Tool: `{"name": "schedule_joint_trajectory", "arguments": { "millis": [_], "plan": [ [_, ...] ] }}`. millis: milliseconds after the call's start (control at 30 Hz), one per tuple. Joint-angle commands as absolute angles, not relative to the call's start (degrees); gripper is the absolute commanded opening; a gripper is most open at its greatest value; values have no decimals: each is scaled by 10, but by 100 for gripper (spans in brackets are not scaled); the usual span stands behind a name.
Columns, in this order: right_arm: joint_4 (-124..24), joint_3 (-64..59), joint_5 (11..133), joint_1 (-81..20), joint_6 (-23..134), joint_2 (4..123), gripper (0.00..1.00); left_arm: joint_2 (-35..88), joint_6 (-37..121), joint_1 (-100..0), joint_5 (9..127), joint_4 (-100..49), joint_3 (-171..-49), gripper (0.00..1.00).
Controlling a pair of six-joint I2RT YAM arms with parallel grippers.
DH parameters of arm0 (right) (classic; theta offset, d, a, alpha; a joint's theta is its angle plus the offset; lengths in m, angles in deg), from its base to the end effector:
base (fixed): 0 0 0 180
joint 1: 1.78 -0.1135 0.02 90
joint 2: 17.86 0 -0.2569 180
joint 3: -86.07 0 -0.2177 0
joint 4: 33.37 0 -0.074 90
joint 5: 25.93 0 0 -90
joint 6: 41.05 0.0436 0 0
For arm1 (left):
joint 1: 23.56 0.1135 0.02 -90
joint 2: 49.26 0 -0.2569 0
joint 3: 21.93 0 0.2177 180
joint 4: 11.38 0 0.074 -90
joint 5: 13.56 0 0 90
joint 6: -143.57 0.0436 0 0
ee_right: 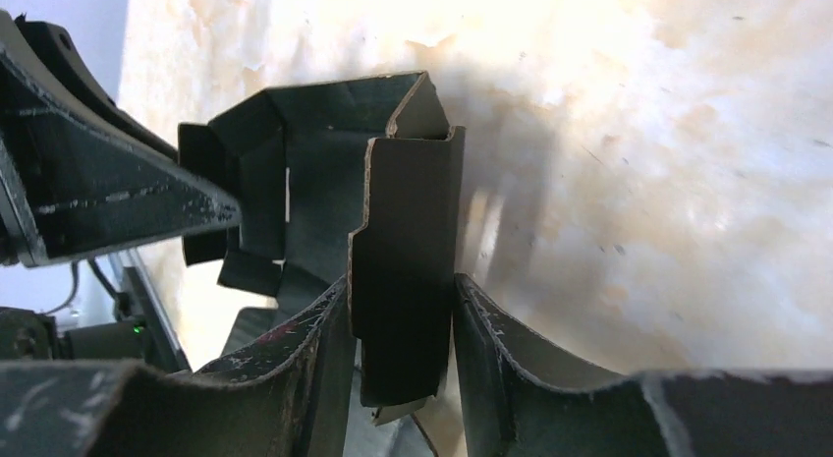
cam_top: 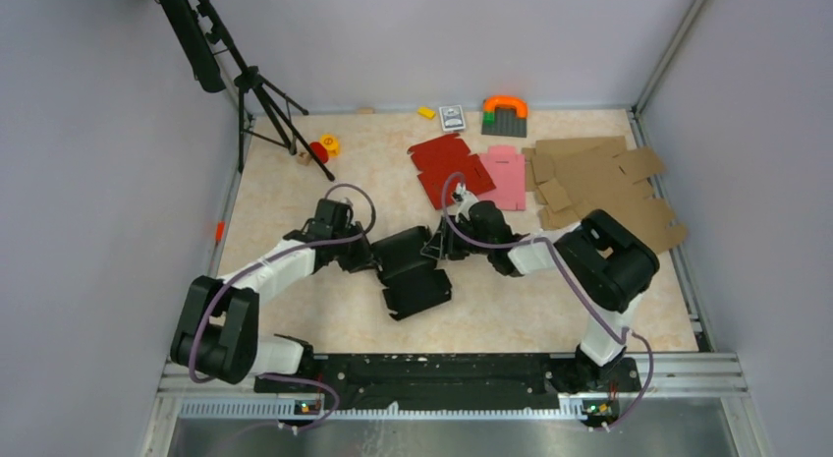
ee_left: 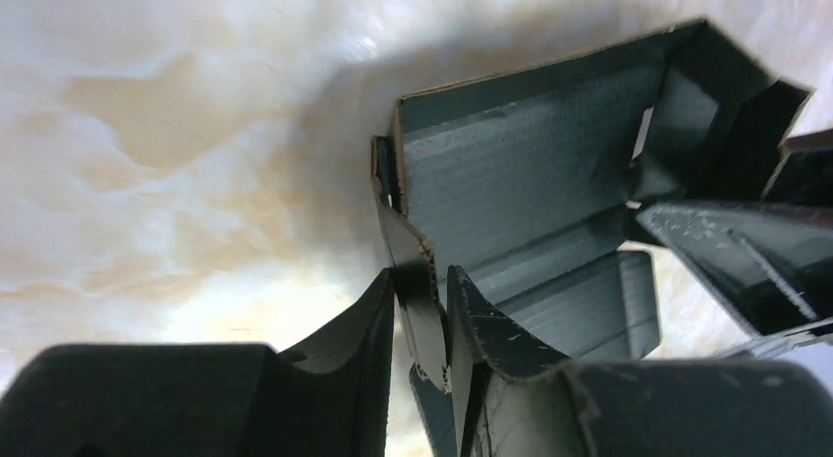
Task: Fold the paper box
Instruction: Fold the paper box at the center of the board.
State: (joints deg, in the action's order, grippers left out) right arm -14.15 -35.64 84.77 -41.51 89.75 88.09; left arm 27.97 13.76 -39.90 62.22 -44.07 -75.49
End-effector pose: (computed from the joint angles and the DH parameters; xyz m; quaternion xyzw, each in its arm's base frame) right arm 0.2502 0.2280 0.1449 -0.0840 0.8460 0.4432 0.2844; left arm 0.2148 -0.0741 0.1799 -0.1581 0.9373 -0.2397 0.1976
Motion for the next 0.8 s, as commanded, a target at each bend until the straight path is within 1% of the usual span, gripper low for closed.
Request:
{"name": "schedule_joint_trajectory", "arguments": {
  "millis": [0, 100, 133, 200, 233, 300, 433, 500, 600, 700, 767],
  "plan": [
    [-260, -363, 798, -419, 811, 790, 37, 254, 98, -466, 607, -414, -749, 28],
    [-329, -364, 780, -419, 761, 762, 25, 246, 96, -485, 597, -425, -751, 32],
    [-344, -366, 776, -419, 748, 755, 22, 240, 102, -486, 600, -433, -754, 35],
    [-362, -369, 772, -419, 723, 739, 17, 227, 125, -486, 609, -456, -765, 44],
    [-370, -370, 770, -419, 710, 729, 14, 220, 141, -485, 617, -473, -774, 51],
    [-379, -373, 765, -419, 686, 709, 12, 210, 171, -485, 647, -523, -805, 62],
    [-395, -375, 763, -419, 637, 676, 11, 186, 235, -483, 698, -575, -860, 77],
    [-399, -376, 765, -419, 609, 661, 11, 181, 265, -483, 699, -563, -872, 79],
    [-385, -389, 775, -419, 572, 630, 11, 199, 310, -483, 653, -525, -890, 79],
    [-371, -402, 785, -419, 553, 600, 11, 225, 318, -483, 592, -477, -891, 75],
    [-363, -406, 797, -419, 548, 587, 11, 241, 319, -483, 546, -454, -887, 70]
  ]
}}
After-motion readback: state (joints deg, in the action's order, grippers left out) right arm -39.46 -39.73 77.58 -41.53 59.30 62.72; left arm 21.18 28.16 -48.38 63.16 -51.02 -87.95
